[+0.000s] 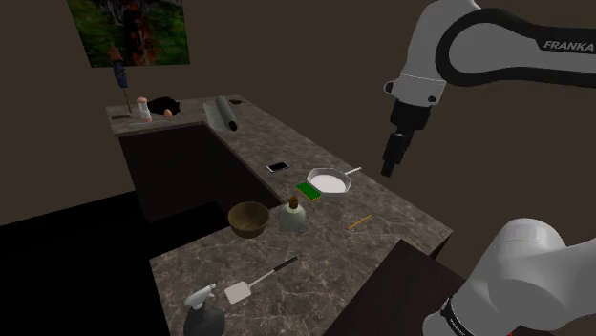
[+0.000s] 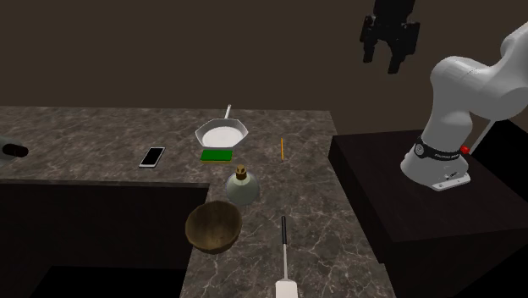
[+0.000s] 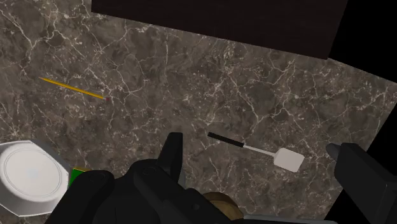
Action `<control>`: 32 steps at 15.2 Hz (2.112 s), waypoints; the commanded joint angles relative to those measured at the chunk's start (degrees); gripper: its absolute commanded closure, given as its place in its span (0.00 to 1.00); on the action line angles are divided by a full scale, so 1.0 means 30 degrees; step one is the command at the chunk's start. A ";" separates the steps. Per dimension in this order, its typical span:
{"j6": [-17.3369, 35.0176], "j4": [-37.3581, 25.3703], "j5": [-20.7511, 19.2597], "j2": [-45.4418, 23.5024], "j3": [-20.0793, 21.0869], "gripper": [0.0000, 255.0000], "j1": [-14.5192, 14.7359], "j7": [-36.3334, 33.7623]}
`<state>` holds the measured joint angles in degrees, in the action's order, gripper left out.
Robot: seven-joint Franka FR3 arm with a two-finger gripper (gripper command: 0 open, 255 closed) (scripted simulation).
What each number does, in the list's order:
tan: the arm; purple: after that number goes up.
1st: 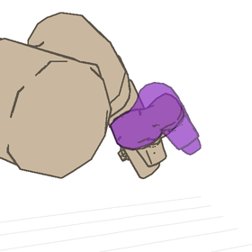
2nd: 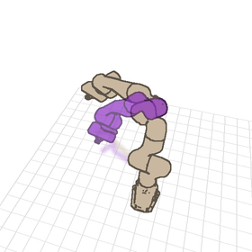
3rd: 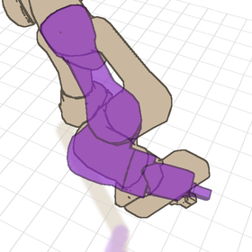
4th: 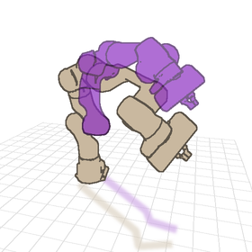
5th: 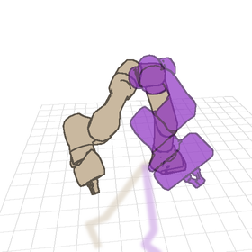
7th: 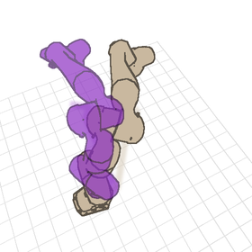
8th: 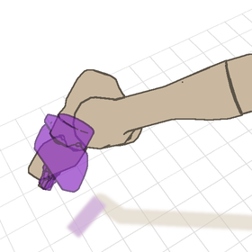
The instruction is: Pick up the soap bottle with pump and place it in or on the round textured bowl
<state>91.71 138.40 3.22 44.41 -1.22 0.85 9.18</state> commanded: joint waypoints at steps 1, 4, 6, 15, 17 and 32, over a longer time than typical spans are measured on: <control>0.0000 0.0000 0.0000 0.0000 0.0000 0.00 0.0000 0.0000; 0.2023 0.0499 -0.0139 -0.1475 -0.0131 0.00 -0.0050 0.0285; 0.3356 0.0693 -0.0214 -0.2580 -0.0218 0.00 -0.0083 0.0470; 0.8887 0.0164 -0.0362 -0.8480 -0.0629 0.00 -0.0168 0.1264; 0.9947 -0.0260 -0.0340 -0.9928 -0.0715 0.00 -0.0179 0.1443; 1.4983 -0.6709 0.0338 -2.1144 -0.0963 0.00 -0.0528 0.2769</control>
<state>136.01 119.82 4.07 -16.93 -4.00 -0.38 16.90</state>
